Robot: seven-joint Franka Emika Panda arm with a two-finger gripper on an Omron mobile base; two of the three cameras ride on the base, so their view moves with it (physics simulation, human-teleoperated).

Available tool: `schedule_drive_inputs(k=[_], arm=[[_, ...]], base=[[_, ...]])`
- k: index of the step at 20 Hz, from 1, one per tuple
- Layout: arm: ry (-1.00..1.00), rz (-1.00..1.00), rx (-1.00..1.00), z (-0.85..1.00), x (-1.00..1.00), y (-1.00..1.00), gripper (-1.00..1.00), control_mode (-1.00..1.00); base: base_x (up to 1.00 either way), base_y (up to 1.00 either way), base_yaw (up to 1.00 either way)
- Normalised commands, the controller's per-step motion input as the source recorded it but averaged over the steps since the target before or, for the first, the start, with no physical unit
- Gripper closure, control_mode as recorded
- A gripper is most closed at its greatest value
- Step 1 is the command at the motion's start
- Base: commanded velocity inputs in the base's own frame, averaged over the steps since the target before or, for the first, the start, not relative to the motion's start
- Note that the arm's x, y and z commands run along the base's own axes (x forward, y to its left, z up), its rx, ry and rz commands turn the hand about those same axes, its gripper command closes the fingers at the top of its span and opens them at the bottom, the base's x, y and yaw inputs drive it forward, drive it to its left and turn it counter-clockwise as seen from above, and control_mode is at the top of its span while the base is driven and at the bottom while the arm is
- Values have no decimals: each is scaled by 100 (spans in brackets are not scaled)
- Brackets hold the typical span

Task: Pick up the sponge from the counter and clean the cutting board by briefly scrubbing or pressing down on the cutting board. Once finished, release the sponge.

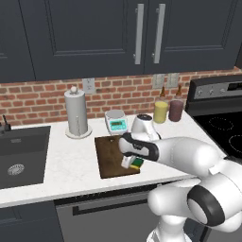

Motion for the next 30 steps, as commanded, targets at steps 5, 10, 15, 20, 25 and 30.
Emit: schedule_drive_inputs(k=[5, 10, 15, 20, 25, 30], arm=[[0, 0, 0, -12, 3, 14, 100, -100], [0, 0, 0, -15, 15, 5, 100, -100], [0, 0, 0, -19, 15, 0, 100, -100], [0, 0, 0, -17, 16, 0, 100, -100], [0, 0, 0, -14, 22, 0, 100, -100], [0, 0, 0, -9, 24, 0, 100, -100]], base=[[0, 0, 0], [0, 0, 0], [0, 0, 0], [0, 0, 0], [0, 0, 0], [0, 0, 0]])
